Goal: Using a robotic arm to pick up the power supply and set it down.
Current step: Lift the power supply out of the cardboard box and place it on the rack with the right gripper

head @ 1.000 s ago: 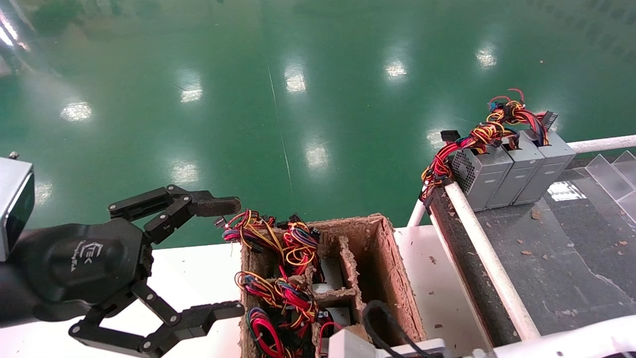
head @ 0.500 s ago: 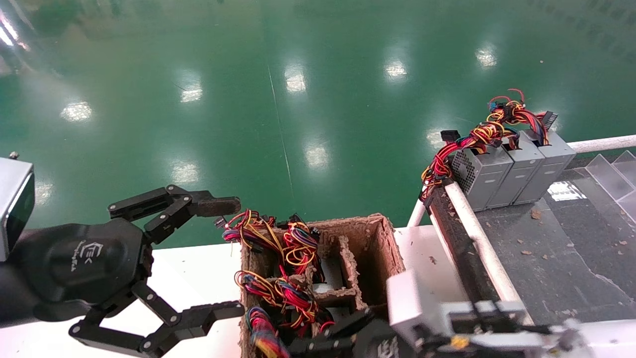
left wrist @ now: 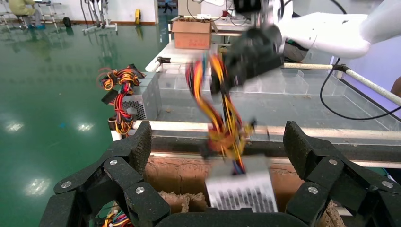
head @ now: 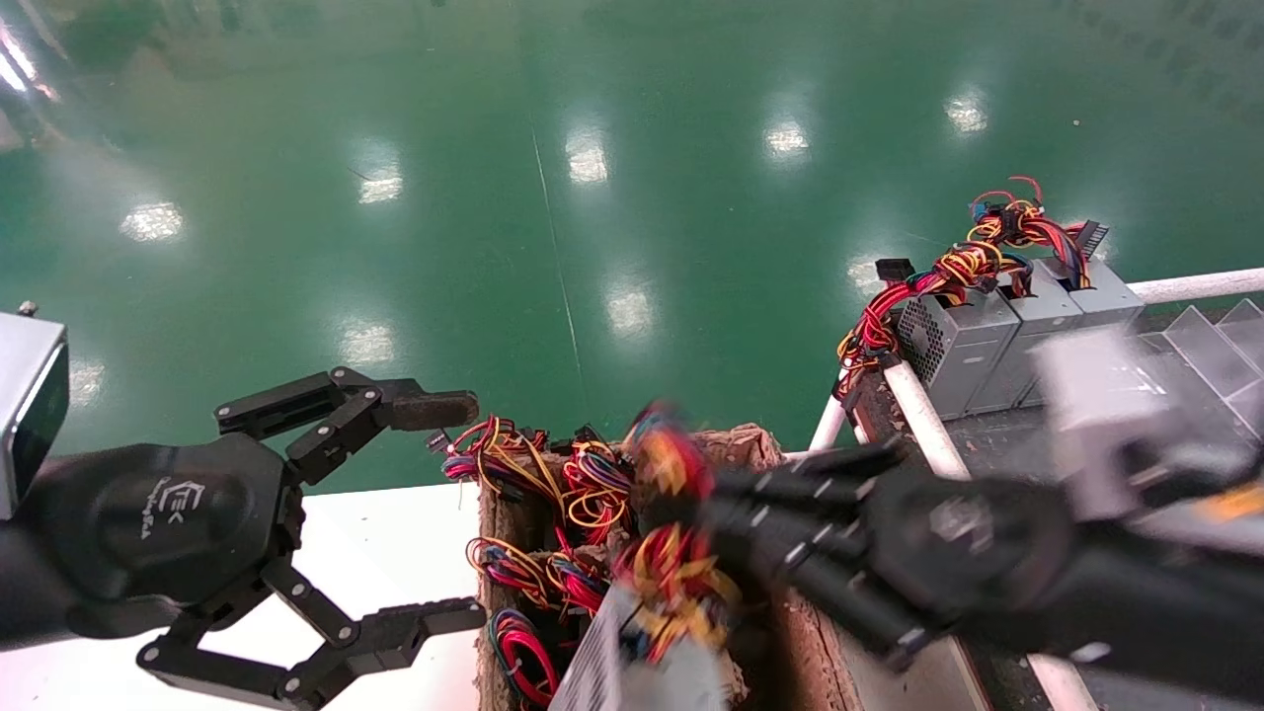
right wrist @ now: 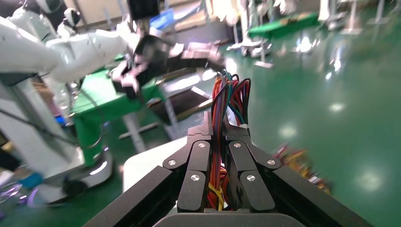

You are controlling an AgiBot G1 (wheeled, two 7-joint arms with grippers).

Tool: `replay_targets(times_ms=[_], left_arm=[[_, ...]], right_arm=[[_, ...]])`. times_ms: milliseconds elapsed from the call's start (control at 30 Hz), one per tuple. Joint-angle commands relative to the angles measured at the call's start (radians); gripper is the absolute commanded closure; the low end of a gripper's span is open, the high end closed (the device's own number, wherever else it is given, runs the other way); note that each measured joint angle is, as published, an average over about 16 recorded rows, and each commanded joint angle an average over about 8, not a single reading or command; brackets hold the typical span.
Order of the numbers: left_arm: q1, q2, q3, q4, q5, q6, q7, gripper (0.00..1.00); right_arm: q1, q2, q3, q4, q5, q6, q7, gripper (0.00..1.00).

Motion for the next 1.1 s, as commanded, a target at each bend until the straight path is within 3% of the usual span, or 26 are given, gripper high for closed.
replay_targets(times_ms=[33, 400, 700, 1100], left_arm=[[0.000, 0.000, 0.000, 0.000, 0.000, 0.000, 0.000, 0.00], [0.000, 0.000, 0.000, 0.000, 0.000, 0.000, 0.000, 0.00], [0.000, 0.000, 0.000, 0.000, 0.000, 0.000, 0.000, 0.00], [0.000, 0.000, 0.000, 0.000, 0.000, 0.000, 0.000, 0.00]], right_arm=[[0.007, 0.021, 0.025, -0.006, 0.029, -0.007, -0.005, 1.00], [0.055, 0.174, 0.142, -0.066, 0.049, 0.010, -0.076, 1.00], [0.024, 0.305, 0.212, -0.179, 0.022, 0.025, -0.158, 1.00], [-0.056, 0.363, 0.254, -0.357, -0.019, 0.076, -0.276, 1.00]])
